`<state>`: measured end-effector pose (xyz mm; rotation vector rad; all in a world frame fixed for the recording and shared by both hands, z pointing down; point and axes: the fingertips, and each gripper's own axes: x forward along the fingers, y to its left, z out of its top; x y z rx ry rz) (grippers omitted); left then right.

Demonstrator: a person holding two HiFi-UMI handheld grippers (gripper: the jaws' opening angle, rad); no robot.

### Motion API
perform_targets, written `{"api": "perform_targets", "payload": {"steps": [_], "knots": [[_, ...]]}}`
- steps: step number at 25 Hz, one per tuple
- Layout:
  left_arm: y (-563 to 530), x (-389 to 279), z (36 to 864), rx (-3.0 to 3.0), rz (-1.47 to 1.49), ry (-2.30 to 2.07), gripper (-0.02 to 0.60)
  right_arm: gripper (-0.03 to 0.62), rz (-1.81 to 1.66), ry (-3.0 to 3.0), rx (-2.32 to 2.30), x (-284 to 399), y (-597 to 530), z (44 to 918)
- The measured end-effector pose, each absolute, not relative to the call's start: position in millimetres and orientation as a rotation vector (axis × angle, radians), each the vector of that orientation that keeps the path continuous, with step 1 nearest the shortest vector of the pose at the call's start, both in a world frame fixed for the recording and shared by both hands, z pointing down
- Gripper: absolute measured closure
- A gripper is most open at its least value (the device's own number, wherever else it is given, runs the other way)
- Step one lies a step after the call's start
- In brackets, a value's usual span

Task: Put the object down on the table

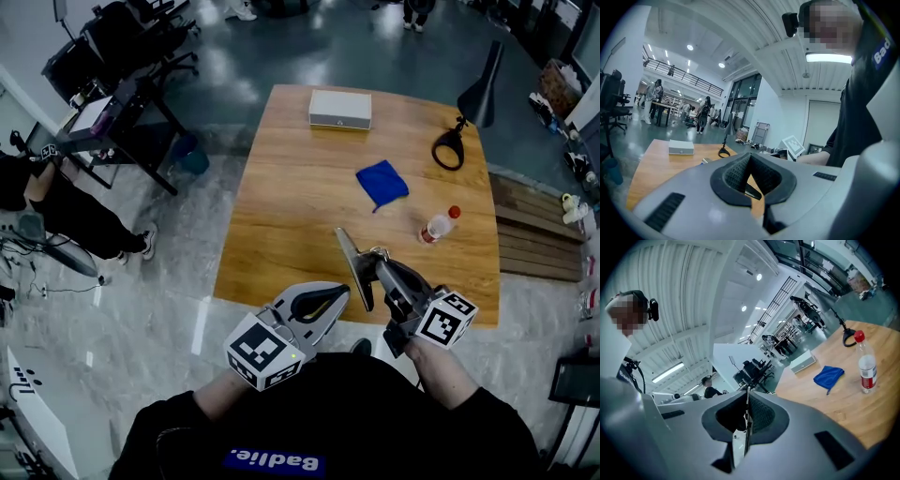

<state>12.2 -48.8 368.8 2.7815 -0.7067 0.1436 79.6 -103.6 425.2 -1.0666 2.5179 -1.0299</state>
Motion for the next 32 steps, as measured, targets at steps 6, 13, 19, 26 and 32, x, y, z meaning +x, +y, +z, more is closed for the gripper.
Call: {"api": "perform_targets", "payload": {"steps": [6,13,19,26,32], "knots": [[-58,3,369,2.762,0.151,-0.751,0.577,0.577,-1.107,2.513,-1.079,76,-124,454],[-63,-7,374,2.739,0.172,-0.807,0.577,0.577,-1.213,2.479,-1.12,76,-147,504],[-69,-14,376,2.723,0.193,-0.852,0.577,0.577,-1.31,2.467,-1.21,83,-171,567],[-71,-29,380,2.688,0.23,-0.915,0.577,0.577,-1.425,2.424,-1.263,86,-184,628],[-70,-37,386,2.663,0.259,-0.954,0.577,0.577,-1.512,2.402,-1.292,84,-190,667]]}}
